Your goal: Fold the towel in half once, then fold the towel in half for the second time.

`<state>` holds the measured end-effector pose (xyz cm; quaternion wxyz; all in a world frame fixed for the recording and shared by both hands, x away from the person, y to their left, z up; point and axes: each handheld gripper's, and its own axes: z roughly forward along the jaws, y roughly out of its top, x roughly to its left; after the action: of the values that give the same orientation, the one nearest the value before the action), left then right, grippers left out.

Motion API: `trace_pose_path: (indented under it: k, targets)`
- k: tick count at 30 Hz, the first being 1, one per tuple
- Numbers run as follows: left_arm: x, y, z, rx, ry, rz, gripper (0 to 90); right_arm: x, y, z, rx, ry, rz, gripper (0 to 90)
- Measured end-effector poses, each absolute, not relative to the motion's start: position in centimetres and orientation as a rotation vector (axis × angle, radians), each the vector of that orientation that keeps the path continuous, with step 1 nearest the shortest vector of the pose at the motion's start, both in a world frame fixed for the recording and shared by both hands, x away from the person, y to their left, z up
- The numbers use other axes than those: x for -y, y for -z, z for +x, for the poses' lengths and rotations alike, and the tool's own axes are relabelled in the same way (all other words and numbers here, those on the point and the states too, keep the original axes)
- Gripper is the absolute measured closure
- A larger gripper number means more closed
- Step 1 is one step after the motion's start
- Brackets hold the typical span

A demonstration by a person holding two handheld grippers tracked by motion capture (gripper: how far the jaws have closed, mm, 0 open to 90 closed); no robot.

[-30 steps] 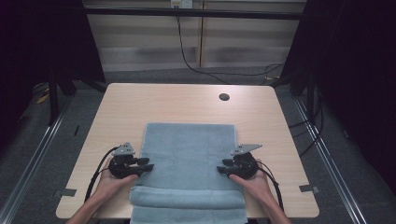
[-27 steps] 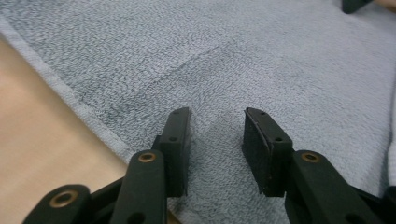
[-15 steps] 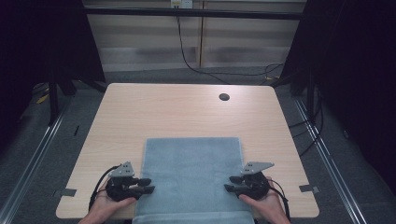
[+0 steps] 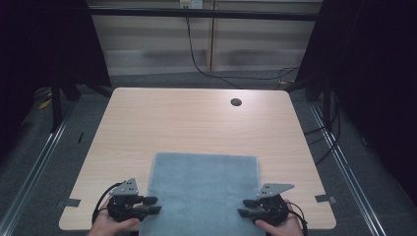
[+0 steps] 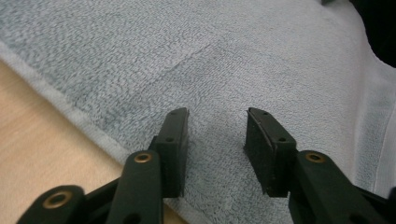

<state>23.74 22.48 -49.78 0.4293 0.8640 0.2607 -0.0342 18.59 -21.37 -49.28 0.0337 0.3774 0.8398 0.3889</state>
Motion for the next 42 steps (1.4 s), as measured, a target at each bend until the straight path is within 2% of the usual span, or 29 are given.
trace_pose_path:
  k: [7, 15, 18, 21, 27, 31, 36, 37, 39, 42]
  targets:
    - [-22.1, 48.2, 28.3, -0.703, -0.023, 2.087, 53.3, 23.5, 47.2, 23.2, -2.363, -1.255, 1.206, 53.2]
    - [-21.4, 47.7, 34.3, -0.813, -0.108, 2.044, 49.7, 24.6, 47.8, 27.7, -2.331, -1.151, 1.245, 48.3]
    - [-20.9, 47.9, 35.7, -0.846, -0.124, 2.011, 45.7, 25.1, 48.0, 28.9, -2.284, -1.132, 1.293, 42.4]
    - [-20.9, 48.4, 36.7, -0.868, -0.133, 2.013, 45.4, 25.6, 48.5, 30.4, -2.294, -1.116, 1.317, 39.7]
    - [-21.3, 49.8, 37.3, -0.893, -0.126, 2.069, 42.1, 25.7, 49.4, 32.1, -2.309, -1.126, 1.341, 39.9]
    - [-21.0, 50.4, 37.4, -0.888, -0.114, 2.103, 42.2, 25.5, 50.0, 32.3, -2.335, -1.120, 1.322, 44.2]
    - [-21.0, 50.5, 37.2, -0.871, -0.114, 2.117, 46.6, 25.3, 50.5, 32.5, -2.343, -1.134, 1.322, 48.9]
    - [-21.1, 50.5, 37.1, -0.864, -0.110, 2.114, 49.6, 25.2, 50.5, 32.5, -2.344, -1.131, 1.315, 50.6]
    - [-21.1, 50.6, 36.9, -0.838, -0.101, 2.115, 58.6, 25.1, 50.6, 32.3, -2.353, -1.148, 1.316, 62.5]
    - [-21.0, 50.6, 36.7, -0.809, -0.075, 2.128, 72.7, 24.9, 50.6, 32.2, -2.374, -1.179, 1.315, 74.9]
